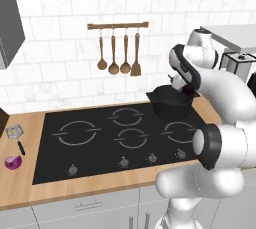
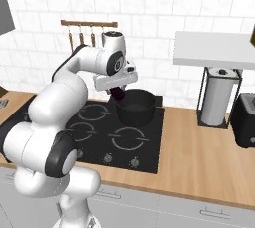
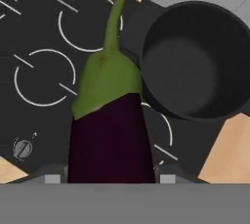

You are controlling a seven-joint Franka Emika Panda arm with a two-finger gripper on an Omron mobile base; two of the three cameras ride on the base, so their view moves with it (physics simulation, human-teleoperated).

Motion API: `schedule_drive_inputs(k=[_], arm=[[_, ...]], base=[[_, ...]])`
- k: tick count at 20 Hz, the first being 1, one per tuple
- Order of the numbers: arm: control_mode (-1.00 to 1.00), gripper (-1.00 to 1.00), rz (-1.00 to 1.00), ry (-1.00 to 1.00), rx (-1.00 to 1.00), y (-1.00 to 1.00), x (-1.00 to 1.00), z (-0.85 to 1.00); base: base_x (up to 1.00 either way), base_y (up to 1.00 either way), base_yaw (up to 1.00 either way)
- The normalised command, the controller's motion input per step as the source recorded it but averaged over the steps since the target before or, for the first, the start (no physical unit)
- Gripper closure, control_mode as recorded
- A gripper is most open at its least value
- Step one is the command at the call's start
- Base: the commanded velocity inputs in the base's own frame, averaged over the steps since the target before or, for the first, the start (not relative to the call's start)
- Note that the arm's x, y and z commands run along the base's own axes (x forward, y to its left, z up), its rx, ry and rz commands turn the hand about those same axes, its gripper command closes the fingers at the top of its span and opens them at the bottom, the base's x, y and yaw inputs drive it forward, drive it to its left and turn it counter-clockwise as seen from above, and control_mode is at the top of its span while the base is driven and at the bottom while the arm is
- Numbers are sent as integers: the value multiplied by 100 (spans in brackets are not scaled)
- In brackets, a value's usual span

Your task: Put the onion and eggplant in the pot. Retrieve the spatula and lightly stir the vegetables in the pot.

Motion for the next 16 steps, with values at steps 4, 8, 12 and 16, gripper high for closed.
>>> schedule_drive_inputs(k=[4,8,12,16], arm=[[-100,100,0,-34,38,2,-8,-50],[-100,100,0,-44,45,4,-16,-41],[-100,100,0,-15,7,-1,8,18],[-100,100,7,-8,3,-3,30,0]], base=[[0,0,0],[0,0,0],[0,0,0],[0,0,0]])
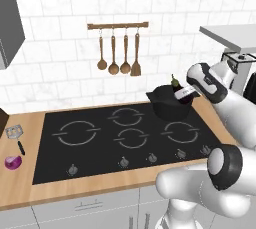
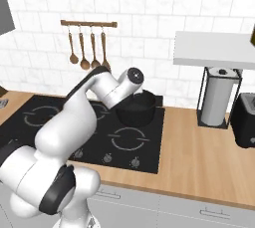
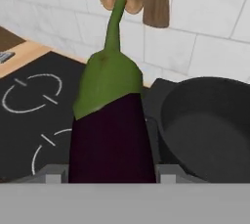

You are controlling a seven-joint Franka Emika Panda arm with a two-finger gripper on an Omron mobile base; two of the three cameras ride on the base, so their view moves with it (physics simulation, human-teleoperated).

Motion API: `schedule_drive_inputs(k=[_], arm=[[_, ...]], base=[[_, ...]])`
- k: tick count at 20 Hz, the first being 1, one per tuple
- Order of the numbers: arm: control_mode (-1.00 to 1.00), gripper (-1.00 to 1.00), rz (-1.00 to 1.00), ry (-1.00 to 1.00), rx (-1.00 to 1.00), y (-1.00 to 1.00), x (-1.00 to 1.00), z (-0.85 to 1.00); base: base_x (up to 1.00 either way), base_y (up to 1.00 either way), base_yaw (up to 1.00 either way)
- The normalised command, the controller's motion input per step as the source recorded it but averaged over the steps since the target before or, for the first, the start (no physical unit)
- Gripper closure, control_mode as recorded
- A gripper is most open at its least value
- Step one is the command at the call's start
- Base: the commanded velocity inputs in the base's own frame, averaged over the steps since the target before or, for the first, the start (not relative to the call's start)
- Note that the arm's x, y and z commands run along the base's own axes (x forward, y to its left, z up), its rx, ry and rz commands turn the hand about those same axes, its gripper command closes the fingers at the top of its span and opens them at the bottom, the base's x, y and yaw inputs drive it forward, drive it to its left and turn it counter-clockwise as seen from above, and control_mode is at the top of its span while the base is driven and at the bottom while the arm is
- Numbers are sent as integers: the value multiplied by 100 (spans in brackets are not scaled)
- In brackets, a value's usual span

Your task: Put the onion and eggplant in the pot. Retrieve the spatula and lightly stir the vegetables in the pot.

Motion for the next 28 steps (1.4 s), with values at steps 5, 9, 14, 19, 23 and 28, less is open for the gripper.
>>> schedule_drive_inputs(k=[5,9,14,19,23,28], arm=[[-100,100,7,-5,4,-33,58,0],[-100,100,10,-1,5,-49,41,-4],[-100,100,1,-1,0,-6,23,-22],[-100,100,0,0,0,-8,21,-9],[-100,100,0,0,0,-16,6,-23],[-100,100,0,0,0,-3,16,-33]], base=[[0,0,0],[0,0,0],[0,0,0],[0,0,0],[0,0,0],[0,0,0]])
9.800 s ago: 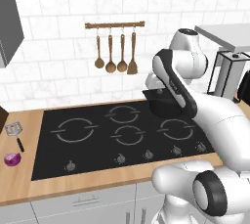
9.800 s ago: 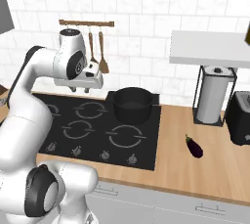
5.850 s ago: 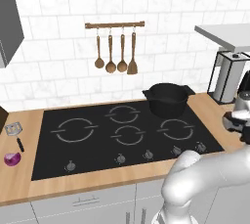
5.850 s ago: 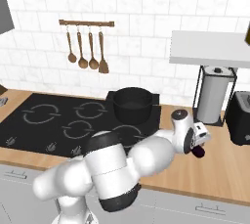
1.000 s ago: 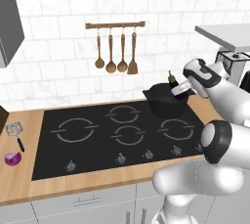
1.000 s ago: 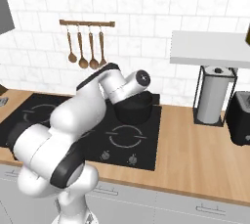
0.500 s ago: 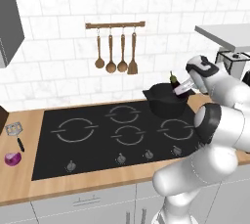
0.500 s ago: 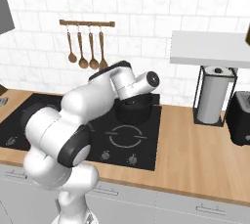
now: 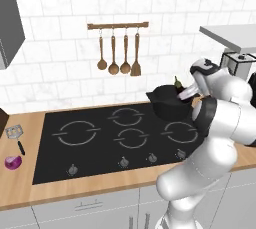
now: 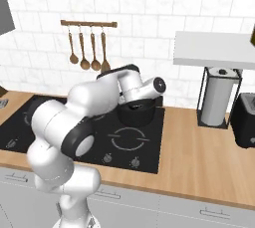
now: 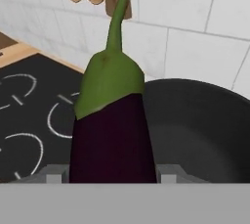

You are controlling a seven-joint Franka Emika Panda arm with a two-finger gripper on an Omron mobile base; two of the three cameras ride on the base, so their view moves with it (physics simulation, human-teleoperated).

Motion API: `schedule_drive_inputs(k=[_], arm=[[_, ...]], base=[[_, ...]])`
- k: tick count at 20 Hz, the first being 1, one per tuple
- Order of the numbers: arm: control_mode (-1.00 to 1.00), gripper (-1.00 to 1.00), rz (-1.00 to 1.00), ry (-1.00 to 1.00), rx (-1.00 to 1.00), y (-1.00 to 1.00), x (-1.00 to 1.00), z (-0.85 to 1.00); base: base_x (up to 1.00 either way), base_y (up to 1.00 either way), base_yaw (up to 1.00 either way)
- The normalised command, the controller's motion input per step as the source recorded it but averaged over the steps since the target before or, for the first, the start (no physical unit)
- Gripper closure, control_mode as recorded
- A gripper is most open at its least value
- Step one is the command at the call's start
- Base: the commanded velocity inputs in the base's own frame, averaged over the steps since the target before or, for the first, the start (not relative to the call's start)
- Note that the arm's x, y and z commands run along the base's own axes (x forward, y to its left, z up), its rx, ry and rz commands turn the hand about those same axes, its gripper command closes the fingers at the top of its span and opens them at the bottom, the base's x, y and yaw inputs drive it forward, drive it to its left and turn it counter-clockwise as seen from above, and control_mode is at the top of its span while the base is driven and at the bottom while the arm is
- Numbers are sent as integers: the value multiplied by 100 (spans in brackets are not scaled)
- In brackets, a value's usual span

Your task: Put the onion and eggplant in the pot. Retrieve the spatula and lightly stir the vegetables in the pot.

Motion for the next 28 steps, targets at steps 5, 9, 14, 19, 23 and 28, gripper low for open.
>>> schedule_drive_inputs(k=[5,9,14,19,23,28], arm=[[-100,100,0,0,0,-4,24,-29],[-100,100,0,0,0,-4,9,-25],[-100,100,0,0,0,0,15,-12],[-100,100,0,-3,0,0,32,-4],[-100,100,0,0,0,0,6,-43],[-100,100,0,0,0,0,17,-29]], base=[[0,0,0],[0,0,0],[0,0,0],[0,0,0],[0,0,0],[0,0,0]])
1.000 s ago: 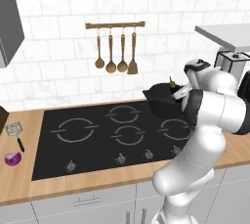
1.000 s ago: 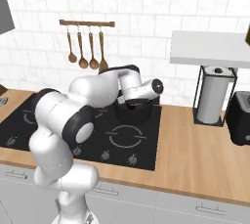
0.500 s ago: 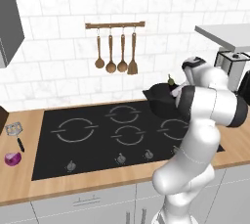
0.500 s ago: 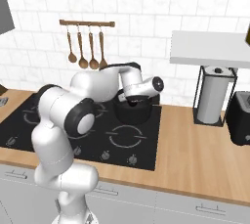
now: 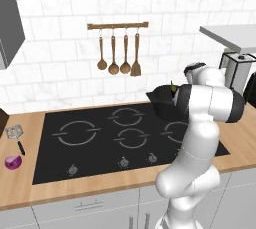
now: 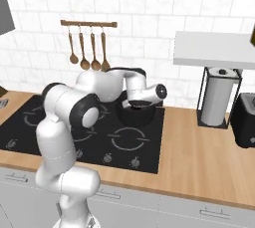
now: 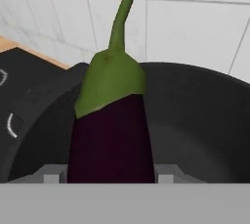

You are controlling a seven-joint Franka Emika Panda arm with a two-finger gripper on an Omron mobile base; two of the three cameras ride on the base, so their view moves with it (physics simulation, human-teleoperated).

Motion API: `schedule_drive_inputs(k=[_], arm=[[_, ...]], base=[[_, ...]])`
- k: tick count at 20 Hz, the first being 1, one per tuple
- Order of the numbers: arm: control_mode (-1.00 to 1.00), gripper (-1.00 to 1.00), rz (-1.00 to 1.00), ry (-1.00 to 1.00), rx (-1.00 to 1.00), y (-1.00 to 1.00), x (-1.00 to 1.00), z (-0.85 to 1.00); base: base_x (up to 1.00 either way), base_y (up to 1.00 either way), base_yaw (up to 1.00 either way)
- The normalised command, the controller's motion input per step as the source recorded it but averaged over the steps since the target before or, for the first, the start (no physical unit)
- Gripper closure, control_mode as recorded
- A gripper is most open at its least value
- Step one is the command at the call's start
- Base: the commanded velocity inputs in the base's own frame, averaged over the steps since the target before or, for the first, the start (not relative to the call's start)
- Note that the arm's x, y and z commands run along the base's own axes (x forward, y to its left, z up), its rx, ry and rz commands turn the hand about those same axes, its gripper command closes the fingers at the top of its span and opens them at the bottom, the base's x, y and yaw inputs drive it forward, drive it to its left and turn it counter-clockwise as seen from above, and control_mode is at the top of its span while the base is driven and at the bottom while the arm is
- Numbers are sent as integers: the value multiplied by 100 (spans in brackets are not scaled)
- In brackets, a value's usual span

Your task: Put the onion and eggplant in the pot. Retrieve the spatula and lightly stir the vegetables in the pot.

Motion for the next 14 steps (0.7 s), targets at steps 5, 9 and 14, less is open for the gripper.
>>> schedule_drive_inputs(k=[5,9,14], arm=[[-100,100,0,0,0,-2,5,-3],[-100,-100,0,0,0,0,-10,-4],[-100,-100,0,-2,0,0,-15,0]], base=[[0,0,0],[0,0,0],[0,0,0]])
